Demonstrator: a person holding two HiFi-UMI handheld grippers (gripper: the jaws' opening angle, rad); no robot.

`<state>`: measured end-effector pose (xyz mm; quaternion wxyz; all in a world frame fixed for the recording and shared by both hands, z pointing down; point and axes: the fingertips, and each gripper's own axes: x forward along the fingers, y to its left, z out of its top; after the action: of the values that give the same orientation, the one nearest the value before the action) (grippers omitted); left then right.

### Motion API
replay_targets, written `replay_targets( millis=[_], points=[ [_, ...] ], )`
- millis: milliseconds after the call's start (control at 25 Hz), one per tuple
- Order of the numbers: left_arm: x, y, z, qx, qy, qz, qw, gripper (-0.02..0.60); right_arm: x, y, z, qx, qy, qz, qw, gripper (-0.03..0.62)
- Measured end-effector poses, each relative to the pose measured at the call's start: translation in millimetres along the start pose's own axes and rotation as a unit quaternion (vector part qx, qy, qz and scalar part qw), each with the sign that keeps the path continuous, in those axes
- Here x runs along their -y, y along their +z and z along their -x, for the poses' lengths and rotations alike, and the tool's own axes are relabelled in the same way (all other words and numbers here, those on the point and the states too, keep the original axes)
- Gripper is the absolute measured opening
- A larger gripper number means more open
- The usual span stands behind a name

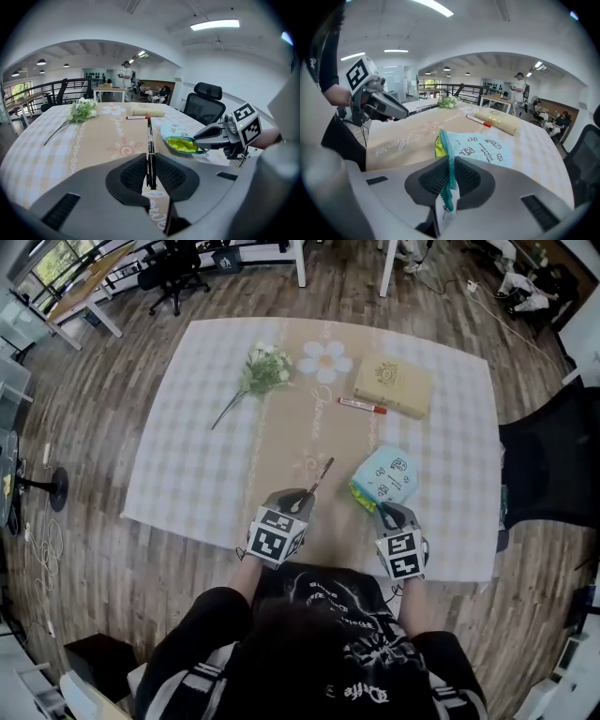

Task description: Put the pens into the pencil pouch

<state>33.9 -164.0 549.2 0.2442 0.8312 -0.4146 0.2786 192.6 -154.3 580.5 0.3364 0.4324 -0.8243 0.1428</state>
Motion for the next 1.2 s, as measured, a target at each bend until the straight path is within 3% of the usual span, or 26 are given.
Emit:
replay_targets(
  millis=[200,400,920,1200],
  points=[
    [24,3,-3,-0.016,-0.041,-0.052,0.9977,0.075,9,18,4,0.028,-0.002,-0.048,0.998,0.041],
    [30,13,21,-0.042,-0.065,-0.119,0.9899,0.075,1,50,14,0.038,-0.013,-0.078,0.996,0.041],
    [53,7,-9,-0.094,-0.059,-0.199,0.9738,0.075,17,54,5,0.063,-0.028,-0.083,0.994,0.04],
    [57,5,-18,-0.137,-0.049,-0.268,0.9526,0.075,5,60,2,0.067,-0.018,-0.071,0.995,0.04]
  ],
)
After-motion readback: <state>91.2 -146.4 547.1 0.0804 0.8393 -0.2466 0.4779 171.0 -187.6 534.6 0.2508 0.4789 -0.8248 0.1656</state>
